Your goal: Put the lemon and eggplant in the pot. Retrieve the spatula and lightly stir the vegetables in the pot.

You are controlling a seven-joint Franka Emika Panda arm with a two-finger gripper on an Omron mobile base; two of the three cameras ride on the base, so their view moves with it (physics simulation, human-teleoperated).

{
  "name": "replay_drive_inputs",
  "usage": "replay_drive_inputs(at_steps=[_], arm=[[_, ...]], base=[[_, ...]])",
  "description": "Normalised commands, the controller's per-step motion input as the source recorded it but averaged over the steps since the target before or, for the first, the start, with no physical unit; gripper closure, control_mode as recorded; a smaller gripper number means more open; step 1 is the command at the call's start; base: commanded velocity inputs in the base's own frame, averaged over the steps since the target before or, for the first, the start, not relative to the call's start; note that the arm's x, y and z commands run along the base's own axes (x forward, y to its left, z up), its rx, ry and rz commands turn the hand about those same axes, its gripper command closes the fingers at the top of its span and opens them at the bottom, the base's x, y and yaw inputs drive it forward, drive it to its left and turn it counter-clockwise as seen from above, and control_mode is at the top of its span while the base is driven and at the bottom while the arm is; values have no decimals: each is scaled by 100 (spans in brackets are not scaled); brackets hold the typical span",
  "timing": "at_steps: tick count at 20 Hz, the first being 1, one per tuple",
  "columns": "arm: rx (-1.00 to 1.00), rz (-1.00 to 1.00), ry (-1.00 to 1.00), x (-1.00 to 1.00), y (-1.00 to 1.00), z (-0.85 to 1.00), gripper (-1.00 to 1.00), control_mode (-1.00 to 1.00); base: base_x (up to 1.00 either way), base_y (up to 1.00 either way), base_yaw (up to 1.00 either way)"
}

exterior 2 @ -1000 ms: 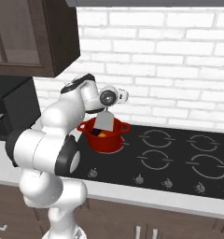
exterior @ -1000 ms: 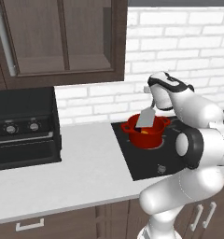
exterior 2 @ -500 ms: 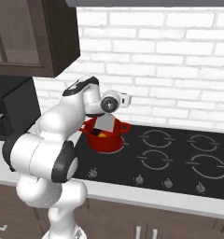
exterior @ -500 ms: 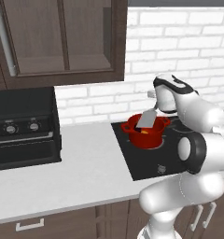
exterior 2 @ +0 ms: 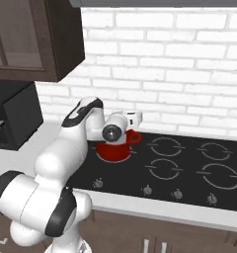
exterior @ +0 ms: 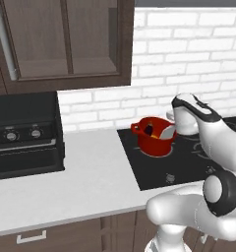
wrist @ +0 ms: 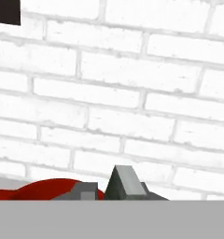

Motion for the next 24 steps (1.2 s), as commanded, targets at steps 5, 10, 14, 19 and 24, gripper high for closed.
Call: replay_drive_inputs(at_steps=[5, 10, 14, 19, 24], arm=[[-11, 0, 0, 7, 19, -6, 100, -100], [-11, 0, 1, 47, 42, -21, 100, -100], [-11, -4, -1, -13, 11, 6, 100, -100], [-5, -5, -12, -41, 1, 53, 100, -100], [0, 0, -3, 28, 15, 70, 100, -100]], base=[[0, 0, 0], [0, 0, 0], [0, 0, 0], [0, 0, 0], [0, 0, 0]])
